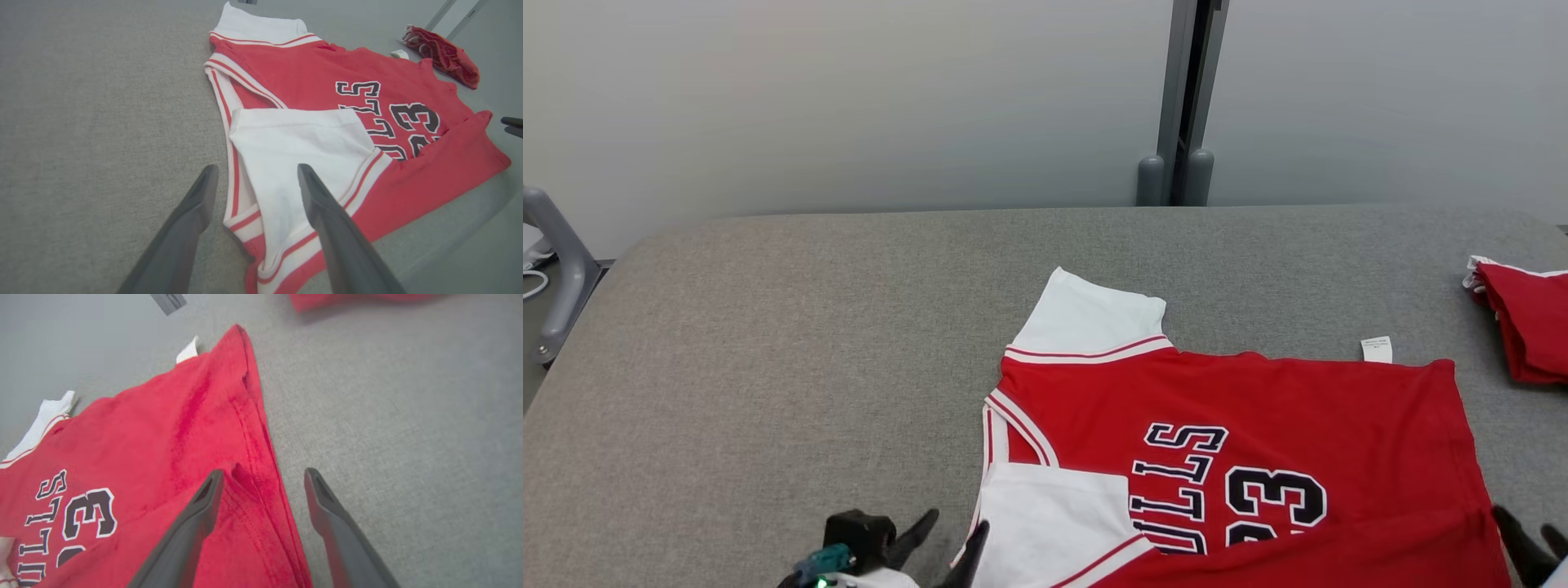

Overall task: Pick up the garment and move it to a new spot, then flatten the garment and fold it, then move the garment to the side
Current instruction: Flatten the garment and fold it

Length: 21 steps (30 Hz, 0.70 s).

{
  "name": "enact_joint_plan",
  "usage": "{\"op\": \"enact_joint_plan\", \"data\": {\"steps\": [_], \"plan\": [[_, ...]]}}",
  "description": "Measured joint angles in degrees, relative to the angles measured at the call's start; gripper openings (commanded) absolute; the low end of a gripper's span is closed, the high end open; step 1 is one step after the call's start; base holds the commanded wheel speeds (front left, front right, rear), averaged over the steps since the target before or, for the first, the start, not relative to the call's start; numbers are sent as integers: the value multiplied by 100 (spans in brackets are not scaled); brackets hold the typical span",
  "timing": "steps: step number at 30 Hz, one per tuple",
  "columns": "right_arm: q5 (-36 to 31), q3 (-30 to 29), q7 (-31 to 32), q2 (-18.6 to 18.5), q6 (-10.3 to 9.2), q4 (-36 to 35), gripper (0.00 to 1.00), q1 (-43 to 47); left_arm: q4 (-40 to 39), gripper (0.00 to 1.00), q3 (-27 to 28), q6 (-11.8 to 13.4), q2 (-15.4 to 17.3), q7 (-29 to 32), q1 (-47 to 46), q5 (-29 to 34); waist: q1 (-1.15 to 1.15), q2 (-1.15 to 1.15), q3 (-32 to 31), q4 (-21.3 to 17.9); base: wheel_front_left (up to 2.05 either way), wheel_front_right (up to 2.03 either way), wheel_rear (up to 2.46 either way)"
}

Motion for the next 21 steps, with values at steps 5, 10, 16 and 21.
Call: {"op": "enact_joint_plan", "data": {"steps": [5,10,16,21], "plan": [[-435,-45,-817,110,0,-572,100,-221,-34,100,279,260,-70,-577,-172,54,0,0,43,-28,0,0,0],[-876,-44,-1382,187,0,-893,100,-292,-65,100,533,408,-213,-906,-294,230,0,0,86,-72,0,0,0],[-1336,-235,-1538,420,0,-893,100,-373,-377,100,1178,554,-541,-968,-353,667,0,0,228,-113,0,0,0],[-1589,-399,-1560,577,0,-667,100,-625,-563,100,1529,525,-799,-969,-342,1239,0,0,447,-131,0,0,0]]}}
